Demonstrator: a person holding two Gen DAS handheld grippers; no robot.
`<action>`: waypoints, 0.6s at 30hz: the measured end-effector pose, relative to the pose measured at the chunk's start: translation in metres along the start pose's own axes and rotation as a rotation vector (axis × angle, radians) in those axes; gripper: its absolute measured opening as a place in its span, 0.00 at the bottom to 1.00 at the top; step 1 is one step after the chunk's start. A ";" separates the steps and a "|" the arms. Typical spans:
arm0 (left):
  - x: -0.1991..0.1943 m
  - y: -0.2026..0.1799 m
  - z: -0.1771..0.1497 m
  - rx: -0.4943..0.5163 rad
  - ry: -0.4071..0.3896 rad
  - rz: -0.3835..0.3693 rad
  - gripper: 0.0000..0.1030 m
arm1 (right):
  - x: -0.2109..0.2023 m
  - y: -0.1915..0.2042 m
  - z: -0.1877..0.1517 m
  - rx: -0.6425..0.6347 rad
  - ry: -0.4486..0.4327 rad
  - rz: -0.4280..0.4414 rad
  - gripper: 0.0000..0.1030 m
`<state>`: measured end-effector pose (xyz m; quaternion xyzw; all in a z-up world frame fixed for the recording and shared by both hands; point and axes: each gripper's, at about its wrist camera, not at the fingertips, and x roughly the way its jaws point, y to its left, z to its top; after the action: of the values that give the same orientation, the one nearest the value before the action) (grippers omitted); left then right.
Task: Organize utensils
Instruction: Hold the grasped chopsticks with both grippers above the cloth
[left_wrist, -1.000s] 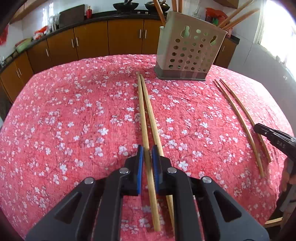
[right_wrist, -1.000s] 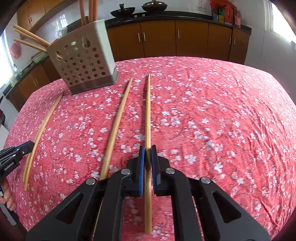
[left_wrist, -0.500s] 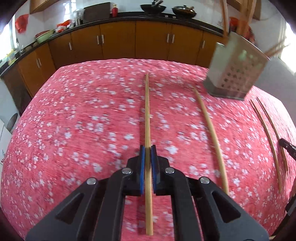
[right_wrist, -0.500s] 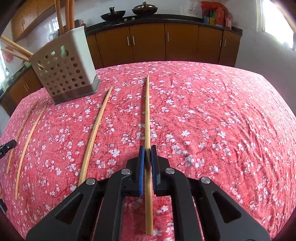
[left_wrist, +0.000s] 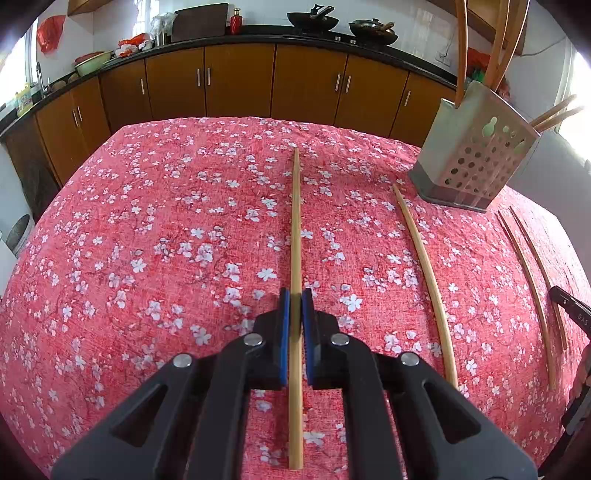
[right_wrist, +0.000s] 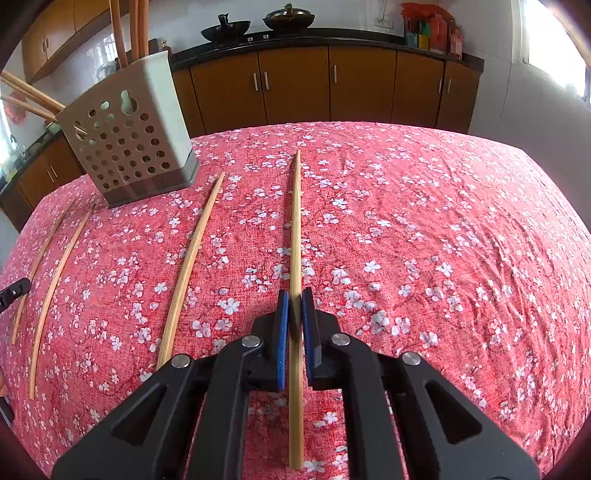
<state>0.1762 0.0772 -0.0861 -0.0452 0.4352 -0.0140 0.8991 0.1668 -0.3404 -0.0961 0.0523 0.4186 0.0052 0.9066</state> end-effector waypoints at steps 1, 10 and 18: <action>0.000 0.000 0.000 -0.003 0.000 -0.003 0.08 | 0.000 0.000 0.000 0.000 0.000 0.000 0.08; 0.000 -0.001 0.000 -0.006 0.000 -0.006 0.09 | -0.001 0.000 -0.001 0.000 -0.001 0.000 0.08; 0.000 -0.001 0.000 -0.006 0.000 -0.005 0.09 | -0.002 -0.001 -0.001 0.001 -0.001 0.001 0.08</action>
<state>0.1765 0.0766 -0.0863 -0.0489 0.4350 -0.0150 0.8990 0.1646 -0.3412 -0.0957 0.0529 0.4182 0.0056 0.9068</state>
